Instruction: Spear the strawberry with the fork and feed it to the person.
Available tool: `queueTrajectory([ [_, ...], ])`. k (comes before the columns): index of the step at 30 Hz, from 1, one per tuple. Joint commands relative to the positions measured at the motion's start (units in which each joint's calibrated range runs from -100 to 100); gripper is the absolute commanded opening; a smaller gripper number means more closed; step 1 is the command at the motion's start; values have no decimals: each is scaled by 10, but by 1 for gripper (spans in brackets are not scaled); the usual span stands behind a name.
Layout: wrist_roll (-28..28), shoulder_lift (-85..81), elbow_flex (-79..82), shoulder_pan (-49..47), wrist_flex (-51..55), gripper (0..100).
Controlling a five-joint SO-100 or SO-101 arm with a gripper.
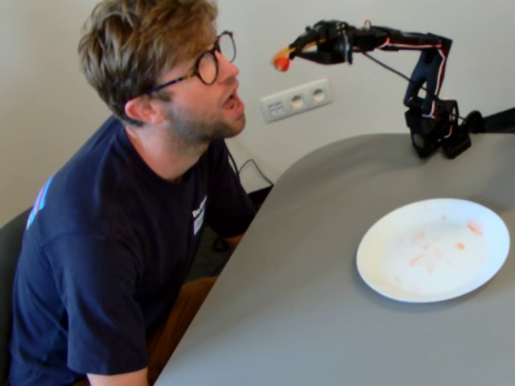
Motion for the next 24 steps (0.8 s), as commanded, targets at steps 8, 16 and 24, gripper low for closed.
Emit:
queueTrajectory([
  [8,-90,130,-96,98,-82,1],
  [16,-95,197,-148,107,-85,1],
  [24,-95,306,-230,101,-84,1],
])
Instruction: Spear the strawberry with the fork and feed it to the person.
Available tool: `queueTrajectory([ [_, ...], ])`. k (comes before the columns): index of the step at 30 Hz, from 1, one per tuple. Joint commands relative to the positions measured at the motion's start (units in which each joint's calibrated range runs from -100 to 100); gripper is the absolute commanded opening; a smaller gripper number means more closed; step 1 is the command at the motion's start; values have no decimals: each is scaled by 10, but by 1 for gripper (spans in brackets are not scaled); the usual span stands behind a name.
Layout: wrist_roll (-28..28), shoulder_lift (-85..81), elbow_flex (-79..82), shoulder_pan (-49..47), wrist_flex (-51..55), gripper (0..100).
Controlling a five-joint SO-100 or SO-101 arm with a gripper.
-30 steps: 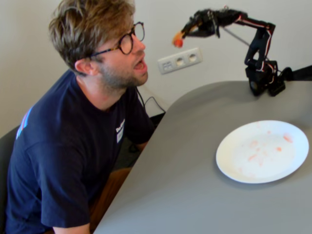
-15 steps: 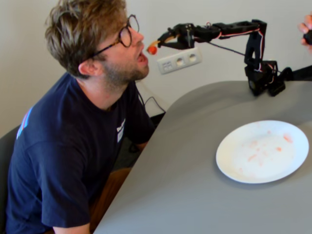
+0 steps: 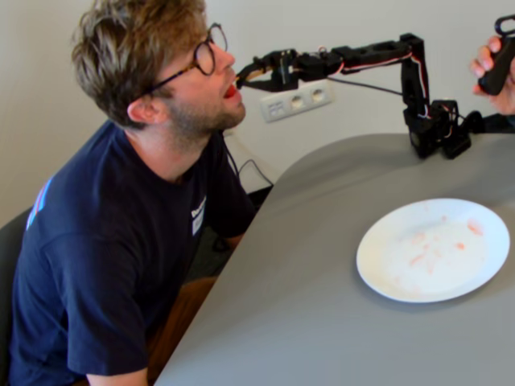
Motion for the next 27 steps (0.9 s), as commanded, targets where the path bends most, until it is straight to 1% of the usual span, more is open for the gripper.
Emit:
queueTrajectory([
  [1,-2,23,-47,-3,-4,1],
  [5,1,2,-45,-3,18,1],
  [8,-2,-53,-40,-7,51,1],
  [9,-1,-74,-39,-14,64,1],
  [12,-1,-170,-12,-36,143,1],
  [14,-1,-227,20,-46,167,1],
  [17,-1,-311,70,-46,174,1],
  [20,-1,-484,218,-46,184,1],
  [21,-2,-518,247,-46,196,1],
  [23,1,-640,345,-78,240,1],
  [26,4,-836,492,-170,312,1],
  [27,5,-924,533,-219,374,1],
])
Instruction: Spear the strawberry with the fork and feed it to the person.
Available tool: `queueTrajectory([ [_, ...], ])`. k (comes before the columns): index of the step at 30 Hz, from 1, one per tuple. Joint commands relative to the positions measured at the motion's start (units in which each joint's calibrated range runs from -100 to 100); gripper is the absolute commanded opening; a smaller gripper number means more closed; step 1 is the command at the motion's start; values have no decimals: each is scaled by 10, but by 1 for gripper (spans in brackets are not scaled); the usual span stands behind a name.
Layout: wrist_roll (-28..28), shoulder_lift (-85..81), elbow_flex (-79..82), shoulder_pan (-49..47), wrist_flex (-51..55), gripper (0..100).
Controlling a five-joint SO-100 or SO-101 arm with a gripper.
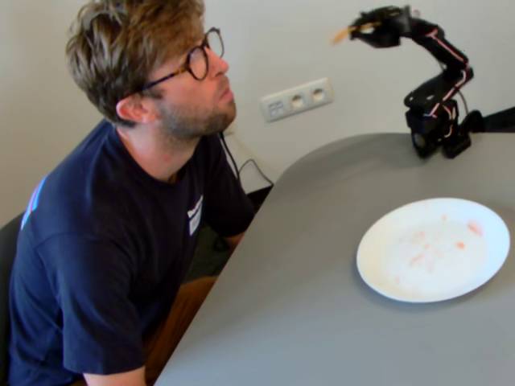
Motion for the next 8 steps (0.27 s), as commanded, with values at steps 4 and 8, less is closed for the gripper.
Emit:
queueTrajectory([
  [4,2,-125,76,-122,142,1],
  [8,38,-126,171,-241,165,1],
])
